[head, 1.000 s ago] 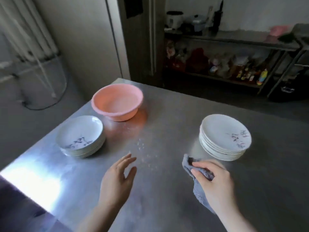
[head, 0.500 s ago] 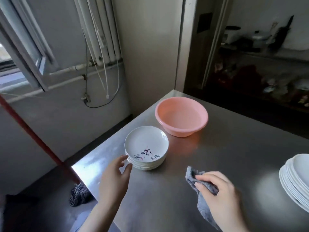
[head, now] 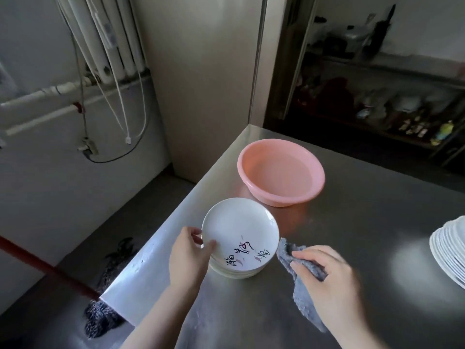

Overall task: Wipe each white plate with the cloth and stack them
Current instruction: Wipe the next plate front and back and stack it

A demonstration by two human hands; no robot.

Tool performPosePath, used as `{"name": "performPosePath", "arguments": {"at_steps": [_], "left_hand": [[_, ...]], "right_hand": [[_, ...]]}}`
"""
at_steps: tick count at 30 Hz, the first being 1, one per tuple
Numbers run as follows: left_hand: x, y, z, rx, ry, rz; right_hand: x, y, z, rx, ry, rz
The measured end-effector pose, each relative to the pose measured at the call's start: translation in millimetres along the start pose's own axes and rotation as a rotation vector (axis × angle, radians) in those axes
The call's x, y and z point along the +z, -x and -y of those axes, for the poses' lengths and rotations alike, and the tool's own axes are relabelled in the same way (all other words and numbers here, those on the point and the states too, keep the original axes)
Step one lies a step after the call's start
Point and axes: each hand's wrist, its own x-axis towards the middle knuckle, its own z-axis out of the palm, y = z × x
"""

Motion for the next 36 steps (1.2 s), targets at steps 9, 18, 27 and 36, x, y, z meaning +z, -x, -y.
{"name": "performPosePath", "arguments": {"at_steps": [9, 18, 27, 36], "left_hand": [[1.2, -8.3, -9.8, -0.045, 0.16, 0.037], [2.1, -3.2, -18.2, -0.159, 0.537, 0.017], [56.6, 63.5, -77.6, -0.065, 0.612, 0.263], [172.4, 191.4, -99.0, -0.06, 0.516, 0.473]], "right_hand": [[10.0, 0.6, 4.8, 0.043, 0.041, -0.025], [-7.0, 3.0, -12.1, 0.082, 0.016, -0.094], [-102.1, 38.5, -58.2, 0.252, 0.058, -0.353], [-229.5, 102.0, -141.6, 0.315, 0.144, -0.534]]}}
